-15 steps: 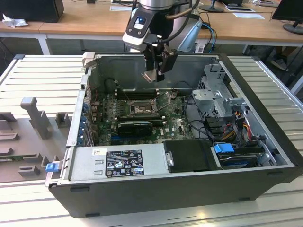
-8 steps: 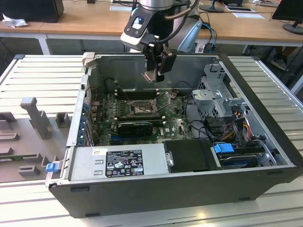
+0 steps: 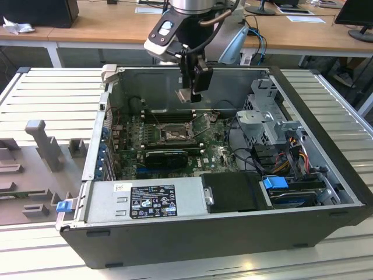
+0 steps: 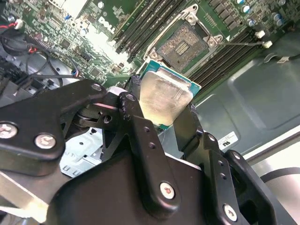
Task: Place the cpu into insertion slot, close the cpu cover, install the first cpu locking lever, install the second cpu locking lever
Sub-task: 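Place the cpu into insertion slot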
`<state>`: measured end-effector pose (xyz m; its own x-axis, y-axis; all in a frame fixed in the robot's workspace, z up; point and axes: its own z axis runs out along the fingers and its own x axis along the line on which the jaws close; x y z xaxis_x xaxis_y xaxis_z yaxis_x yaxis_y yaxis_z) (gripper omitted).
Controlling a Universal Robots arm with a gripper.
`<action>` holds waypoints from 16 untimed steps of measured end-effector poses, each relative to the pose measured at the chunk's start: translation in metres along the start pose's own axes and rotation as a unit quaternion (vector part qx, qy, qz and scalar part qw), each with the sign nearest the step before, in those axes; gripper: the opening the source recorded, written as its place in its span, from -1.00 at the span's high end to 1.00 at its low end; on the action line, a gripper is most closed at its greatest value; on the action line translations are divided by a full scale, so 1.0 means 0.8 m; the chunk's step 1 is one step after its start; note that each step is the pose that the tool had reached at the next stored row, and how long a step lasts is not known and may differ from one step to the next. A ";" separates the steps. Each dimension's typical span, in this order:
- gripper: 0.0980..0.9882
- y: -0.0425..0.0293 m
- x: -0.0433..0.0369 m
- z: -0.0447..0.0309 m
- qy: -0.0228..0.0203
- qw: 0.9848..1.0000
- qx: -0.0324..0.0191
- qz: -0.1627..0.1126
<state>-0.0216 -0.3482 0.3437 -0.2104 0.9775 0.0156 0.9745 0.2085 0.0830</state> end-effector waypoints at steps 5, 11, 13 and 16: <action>0.03 -0.0005 0.000 0.0053 -0.001 1.000 0.000 0.009; 0.03 -0.0009 0.000 0.0098 -0.001 1.000 0.000 0.015; 0.03 -0.0010 0.000 0.0118 -0.001 1.000 0.000 0.016; 0.03 -0.0013 0.000 0.0151 -0.001 1.000 0.000 0.018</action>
<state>-0.0216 -0.3483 0.3315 -0.1745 0.9845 0.0158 0.9815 0.1727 0.0826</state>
